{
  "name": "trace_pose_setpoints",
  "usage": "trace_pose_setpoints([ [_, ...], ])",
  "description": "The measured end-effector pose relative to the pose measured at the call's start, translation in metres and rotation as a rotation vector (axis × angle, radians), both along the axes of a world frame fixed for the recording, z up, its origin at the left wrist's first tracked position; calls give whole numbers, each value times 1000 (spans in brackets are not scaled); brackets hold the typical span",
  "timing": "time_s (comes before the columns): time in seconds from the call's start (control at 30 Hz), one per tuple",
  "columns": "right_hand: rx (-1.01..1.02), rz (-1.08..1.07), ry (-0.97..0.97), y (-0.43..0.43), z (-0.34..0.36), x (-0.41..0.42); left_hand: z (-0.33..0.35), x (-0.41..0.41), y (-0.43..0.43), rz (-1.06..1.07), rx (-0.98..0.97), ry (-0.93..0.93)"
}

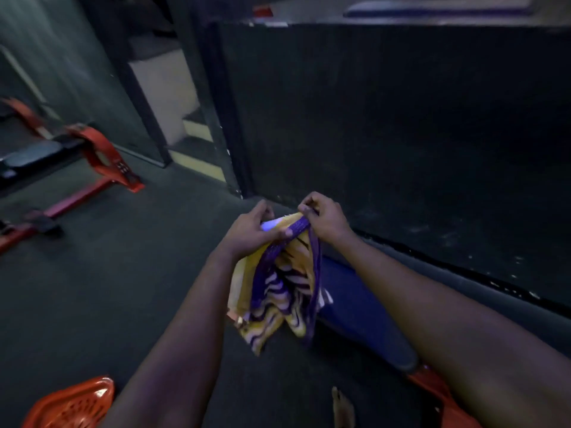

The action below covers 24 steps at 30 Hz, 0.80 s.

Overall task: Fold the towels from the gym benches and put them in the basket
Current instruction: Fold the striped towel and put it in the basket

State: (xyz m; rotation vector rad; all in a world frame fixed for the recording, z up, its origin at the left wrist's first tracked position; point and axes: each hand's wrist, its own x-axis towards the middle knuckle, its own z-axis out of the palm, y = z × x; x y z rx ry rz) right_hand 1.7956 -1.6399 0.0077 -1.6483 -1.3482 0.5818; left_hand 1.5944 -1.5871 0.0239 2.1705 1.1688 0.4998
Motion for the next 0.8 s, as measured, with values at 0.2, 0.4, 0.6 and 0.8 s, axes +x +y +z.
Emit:
trace_pose_setpoints([
  [0.2,-76,262,85,2,58,-28,43,-68,-13,60,109,58],
  [0.4,-262,618,-84,11,83,-50,74,-107,-33,293,108,-47],
  [0.6,-117,624,-100,11,92,-74,80,-129,-51,467,31,-116],
  [0.8,-47,584,17,11,89,-71,77,-139,-60,532,-74,-182],
])
